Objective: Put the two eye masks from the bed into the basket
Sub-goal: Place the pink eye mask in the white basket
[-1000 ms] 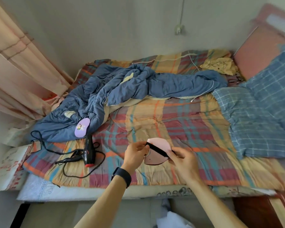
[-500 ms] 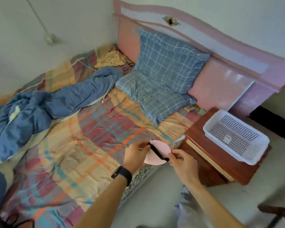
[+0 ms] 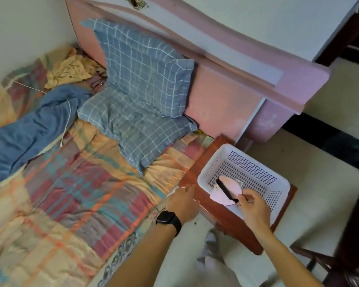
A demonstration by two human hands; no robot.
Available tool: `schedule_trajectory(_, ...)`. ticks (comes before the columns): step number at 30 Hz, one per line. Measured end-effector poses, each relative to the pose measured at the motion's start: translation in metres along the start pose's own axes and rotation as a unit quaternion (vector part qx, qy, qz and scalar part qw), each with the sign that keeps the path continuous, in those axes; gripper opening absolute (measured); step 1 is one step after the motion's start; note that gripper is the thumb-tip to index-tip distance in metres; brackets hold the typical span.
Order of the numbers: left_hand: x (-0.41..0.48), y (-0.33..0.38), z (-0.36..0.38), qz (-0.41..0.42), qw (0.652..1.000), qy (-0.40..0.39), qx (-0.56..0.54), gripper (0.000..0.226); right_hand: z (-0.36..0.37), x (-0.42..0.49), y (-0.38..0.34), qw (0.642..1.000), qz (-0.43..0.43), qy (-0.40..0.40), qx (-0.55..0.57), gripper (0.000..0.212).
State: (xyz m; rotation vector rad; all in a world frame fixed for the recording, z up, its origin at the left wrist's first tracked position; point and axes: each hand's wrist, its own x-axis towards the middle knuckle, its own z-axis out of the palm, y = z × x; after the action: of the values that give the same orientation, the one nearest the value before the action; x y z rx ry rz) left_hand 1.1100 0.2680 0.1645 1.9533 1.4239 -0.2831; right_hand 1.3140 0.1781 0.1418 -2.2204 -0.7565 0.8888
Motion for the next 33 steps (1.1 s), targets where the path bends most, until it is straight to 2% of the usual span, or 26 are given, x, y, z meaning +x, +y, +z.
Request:
schedule_trajectory(6, 0.072, 0.033, 0.03, 0.025, 0.993, -0.002, 0.117, 0.068, 0.02, 0.113, 0.025, 0.99, 0.135, 0.002, 0.044, 0.009)
schedule_trajectory(11, 0.103, 0.028, 0.056, 0.03, 0.985, -0.038, 0.166, 0.072, 0.053, 0.164, 0.043, 0.987, 0.161, -0.007, -0.001, 0.019)
schedule_trajectory(20, 0.109, 0.017, 0.078, 0.02, 0.987, -0.029, 0.154, 0.074, 0.077, 0.185, 0.053, 0.988, 0.116, 0.03, -0.101, 0.019)
schedule_trajectory(27, 0.106, 0.012, 0.069, 0.041, 0.985, -0.044, 0.163, 0.067, 0.068, 0.177, 0.049, 0.987, 0.12, -0.001, -0.106, 0.029)
schedule_trajectory(30, 0.097, 0.01, 0.054, 0.029, 0.989, -0.025, 0.146, 0.063, 0.052, 0.152, 0.035, 0.989, 0.058, -0.027, -0.132, 0.032)
schedule_trajectory(33, 0.077, 0.003, 0.034, -0.003, 0.994, 0.021, 0.108, 0.062, 0.042, 0.115, 0.005, 0.985, -0.045, -0.087, -0.144, 0.032)
